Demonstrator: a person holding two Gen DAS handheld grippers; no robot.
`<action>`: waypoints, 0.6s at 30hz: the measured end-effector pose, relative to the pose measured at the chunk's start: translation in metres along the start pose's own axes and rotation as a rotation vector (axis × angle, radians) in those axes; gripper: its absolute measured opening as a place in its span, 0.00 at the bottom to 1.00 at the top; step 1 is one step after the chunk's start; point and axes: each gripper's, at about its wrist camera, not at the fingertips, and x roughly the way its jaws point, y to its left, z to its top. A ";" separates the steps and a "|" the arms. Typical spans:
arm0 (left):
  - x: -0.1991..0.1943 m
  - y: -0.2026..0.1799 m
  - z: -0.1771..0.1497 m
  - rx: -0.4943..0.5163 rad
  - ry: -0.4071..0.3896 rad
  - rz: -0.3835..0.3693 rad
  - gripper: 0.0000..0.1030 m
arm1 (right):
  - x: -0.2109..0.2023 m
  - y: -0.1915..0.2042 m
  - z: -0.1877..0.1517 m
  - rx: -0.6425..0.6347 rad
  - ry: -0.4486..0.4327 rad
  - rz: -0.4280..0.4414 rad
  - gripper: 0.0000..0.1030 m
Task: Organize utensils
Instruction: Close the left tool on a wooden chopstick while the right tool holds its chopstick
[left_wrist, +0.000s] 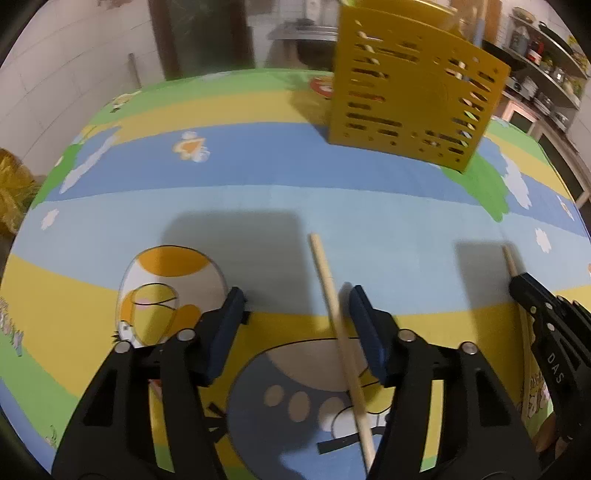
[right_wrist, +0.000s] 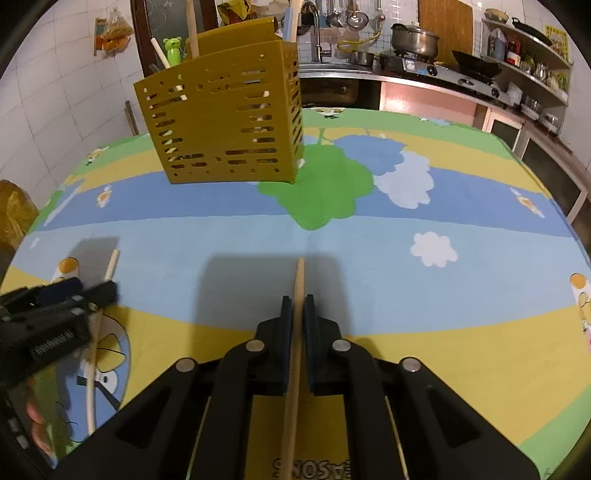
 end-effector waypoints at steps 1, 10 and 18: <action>-0.003 0.001 0.000 0.006 -0.018 0.001 0.56 | 0.000 -0.001 0.000 -0.003 0.002 -0.007 0.07; -0.004 0.001 -0.009 0.044 -0.077 0.060 0.65 | -0.002 -0.003 0.000 -0.020 -0.004 -0.071 0.62; -0.005 0.010 -0.010 0.009 -0.083 0.055 0.72 | 0.000 -0.011 0.000 0.022 0.003 -0.087 0.63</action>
